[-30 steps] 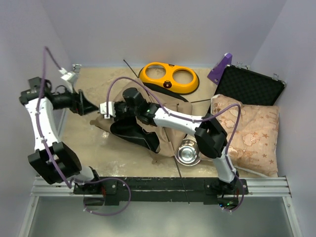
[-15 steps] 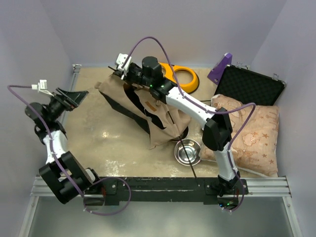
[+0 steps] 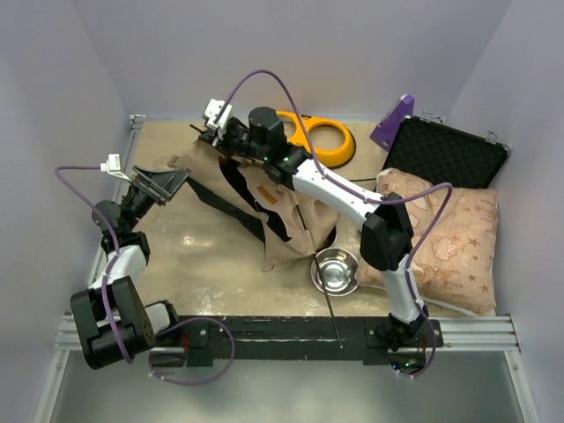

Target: Set up the pet tent

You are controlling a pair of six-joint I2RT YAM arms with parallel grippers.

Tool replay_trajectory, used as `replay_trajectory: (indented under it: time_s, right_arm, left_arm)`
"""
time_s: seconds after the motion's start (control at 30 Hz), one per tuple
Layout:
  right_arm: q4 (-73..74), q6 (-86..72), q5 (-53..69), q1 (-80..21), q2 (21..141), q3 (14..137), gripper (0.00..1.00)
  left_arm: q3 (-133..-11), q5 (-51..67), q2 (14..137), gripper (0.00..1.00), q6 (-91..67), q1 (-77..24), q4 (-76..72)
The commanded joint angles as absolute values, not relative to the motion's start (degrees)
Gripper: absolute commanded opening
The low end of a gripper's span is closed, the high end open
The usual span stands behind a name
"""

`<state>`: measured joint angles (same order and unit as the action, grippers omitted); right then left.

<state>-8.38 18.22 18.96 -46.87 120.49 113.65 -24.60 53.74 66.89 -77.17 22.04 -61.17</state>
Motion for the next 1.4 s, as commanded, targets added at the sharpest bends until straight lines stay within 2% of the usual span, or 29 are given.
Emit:
replay_trajectory:
  time_s: [0.0, 0.07, 0.17, 0.2, 0.33, 0.4, 0.5, 0.57, 0.87, 1.03, 1.37]
  right_arm:
    - [-12.7, 16.2, 17.1, -47.0, 119.2, 112.9, 0.00]
    - [-12.9, 16.0, 17.1, -47.3, 119.2, 112.2, 0.00]
    - [-13.6, 16.0, 17.1, -47.6, 118.6, 110.7, 0.00]
    - [-13.7, 16.3, 17.1, -47.6, 118.0, 109.5, 0.00]
    - [-12.2, 18.4, 18.3, -47.7, 116.7, 106.9, 0.00]
    - [-9.2, 20.6, 20.6, -47.7, 116.3, 106.0, 0.00]
    - [-4.6, 24.2, 22.8, -47.7, 115.4, 104.9, 0.00]
    - [-1.2, 27.1, 24.3, -47.8, 114.9, 104.7, 0.00]
    - [7.8, 30.9, 27.9, -48.6, 114.7, 106.2, 0.00]
    - [6.9, 29.0, 28.4, -48.6, 112.9, 103.8, 0.00]
    - [6.4, 24.0, 27.5, -47.4, 111.4, 101.2, 0.00]
  left_arm:
    - [-26.2, 50.4, 68.8, 0.95, -75.6, 20.2, -59.7]
    - [-27.7, 49.8, 71.4, 0.85, -75.6, 20.2, -60.4]
    - [-29.7, 49.1, 73.6, 0.54, -76.0, 20.3, -60.8]
    - [-30.4, 49.0, 74.2, 0.39, -76.0, 20.5, -61.6]
    - [-31.8, 48.9, 74.5, 0.02, -74.8, 21.2, -62.5]
    - [-34.2, 48.2, 73.4, 0.00, -70.8, 21.4, -57.3]
    - [-40.7, 48.0, 69.4, 0.00, -50.9, 21.3, -39.1]
    - [-42.9, 49.8, 68.1, 0.00, -42.8, 21.4, -33.2]
    - [-53.1, 68.8, 71.5, 0.00, -9.1, 21.4, -6.8]
    - [-56.2, 73.6, 72.7, 0.00, -0.3, 21.6, 4.5]
    - [-55.4, 80.9, 73.2, 0.00, 4.1, 22.1, 5.5]
